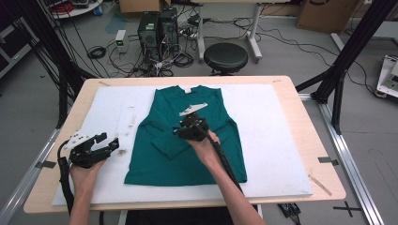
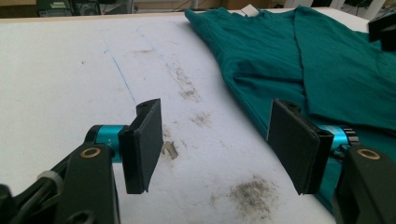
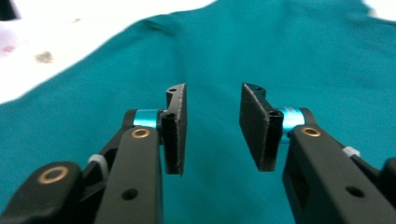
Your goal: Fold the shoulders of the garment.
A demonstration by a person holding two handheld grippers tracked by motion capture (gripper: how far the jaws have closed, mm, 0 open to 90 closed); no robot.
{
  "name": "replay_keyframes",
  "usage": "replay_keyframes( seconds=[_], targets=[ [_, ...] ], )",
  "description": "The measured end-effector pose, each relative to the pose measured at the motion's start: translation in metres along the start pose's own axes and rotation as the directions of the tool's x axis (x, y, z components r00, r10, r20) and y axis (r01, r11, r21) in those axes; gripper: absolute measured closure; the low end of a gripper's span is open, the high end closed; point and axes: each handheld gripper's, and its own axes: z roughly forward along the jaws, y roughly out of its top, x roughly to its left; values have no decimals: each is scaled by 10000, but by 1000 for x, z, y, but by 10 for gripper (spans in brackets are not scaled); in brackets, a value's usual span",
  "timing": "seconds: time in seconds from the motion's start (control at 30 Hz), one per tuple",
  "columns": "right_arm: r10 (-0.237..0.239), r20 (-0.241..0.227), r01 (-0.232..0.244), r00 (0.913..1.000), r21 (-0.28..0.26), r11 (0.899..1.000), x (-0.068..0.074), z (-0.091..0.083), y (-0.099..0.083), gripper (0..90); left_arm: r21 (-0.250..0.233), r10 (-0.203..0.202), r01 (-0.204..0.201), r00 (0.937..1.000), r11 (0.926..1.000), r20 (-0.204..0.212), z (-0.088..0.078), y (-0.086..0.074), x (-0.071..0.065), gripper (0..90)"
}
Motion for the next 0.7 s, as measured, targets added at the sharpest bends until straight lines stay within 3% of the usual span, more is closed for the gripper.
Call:
replay_keyframes(
  seconds=[0.2, 0.3, 0.33, 0.4, 0.53, 0.63, 0.7],
  targets=[
    [526, 593, -502, 9969, -407, 9979, -39, -45, -20, 647, 27, -1, 1, 10000, 10000, -20, 0, 0, 0, 360],
    [1107, 745, -1039, 9911, -902, 9905, -58, -67, -36, 625, 44, 3, -3, 10000, 10000, -28, 0, 0, 0, 360],
    [1226, 1211, -1088, 9850, -1147, 9874, -71, -81, -46, 652, 39, 19, -19, 10000, 10000, -24, 0, 0, 0, 360],
    [1314, 1386, -1150, 9816, -1209, 9860, -76, -84, -49, 663, 70, 48, -48, 10000, 10000, -34, 0, 0, -1, 360],
    [2249, 1761, -2018, 9583, -1399, 9694, -109, -89, -61, 779, 65, 30, -30, 10000, 10000, -44, 1, 0, 0, 359],
    [2736, 1633, -2575, 9479, -1134, 9596, -129, -74, -66, 832, 76, 45, -45, 10000, 10000, -51, 0, 0, -1, 359],
    [2757, 1665, -2669, 9467, -734, 9609, -134, -62, -68, 835, 77, 45, -45, 10000, 10000, -46, 0, 0, 0, 360]
  ],
)
